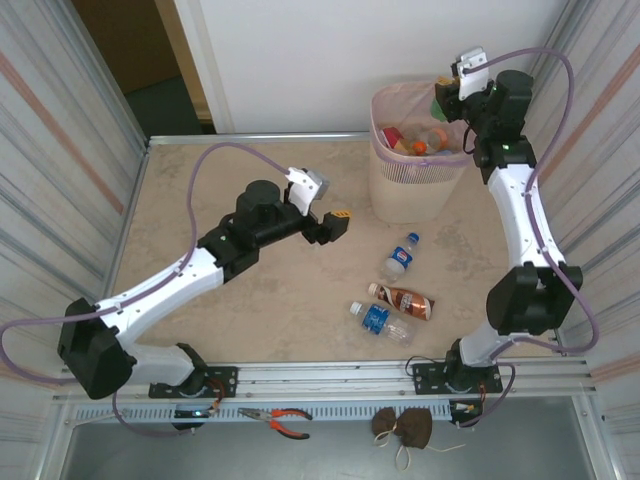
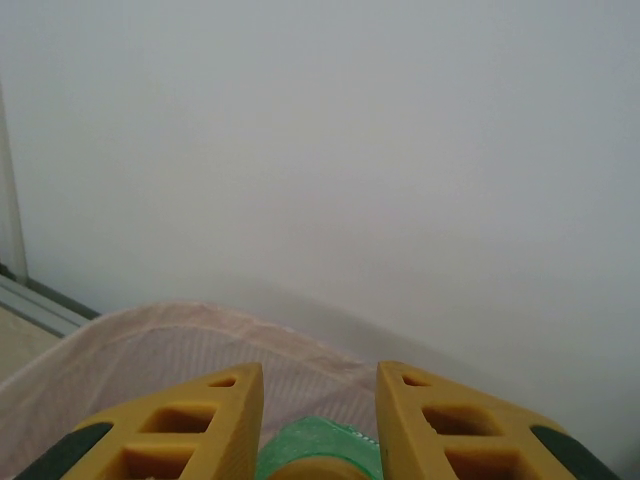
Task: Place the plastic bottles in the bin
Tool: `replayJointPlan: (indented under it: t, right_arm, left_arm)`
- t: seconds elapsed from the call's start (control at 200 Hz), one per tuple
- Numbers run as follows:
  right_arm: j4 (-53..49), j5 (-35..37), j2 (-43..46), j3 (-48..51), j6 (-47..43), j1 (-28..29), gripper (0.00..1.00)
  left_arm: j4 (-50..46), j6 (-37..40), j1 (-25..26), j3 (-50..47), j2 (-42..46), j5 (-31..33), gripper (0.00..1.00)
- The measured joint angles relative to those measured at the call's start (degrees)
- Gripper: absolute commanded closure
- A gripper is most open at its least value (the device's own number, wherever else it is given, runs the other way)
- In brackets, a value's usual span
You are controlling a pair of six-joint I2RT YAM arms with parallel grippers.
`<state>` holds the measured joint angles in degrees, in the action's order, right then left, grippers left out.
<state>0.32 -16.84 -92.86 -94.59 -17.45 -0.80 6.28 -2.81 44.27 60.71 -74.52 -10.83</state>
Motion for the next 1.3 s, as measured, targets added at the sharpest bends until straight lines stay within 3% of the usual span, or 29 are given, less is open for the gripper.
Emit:
replayJointPlan:
  t: [0.336,0.591,0.742,1.012,1.303]
  right_arm:
    - [8.74,-3.61,-5.33,6.03,-3.19,-2.58,0.79]
    - [10.82,-4.70,-5.25,10.23,-3.80,-2.60,0.56]
    - [8.79,-4.26,-4.04,11.82,-3.48,-2.60,0.49]
    - [6.43,-4.02,3.89,12.11,-0.07,-2.60,0.48]
    - [2.89,-3.72,6.99,11.93,5.77,-2.60,0.58]
  left_arm:
    - [-0.04,-0.42,-0.20,0.02,-1.60,-0.15,0.14]
    - [-0.07,-0.48,-0.46,0.31,-1.79,-0.37,0.14]
    - [-0.07,-0.90,-0.46,0.37,-1.79,-0.76,0.14]
    - [-0.07,-1.60,-0.46,0.39,-1.77,-1.44,0.14]
    - [-0.07,-1.99,-0.46,0.39,-1.60,-1.66,0.15]
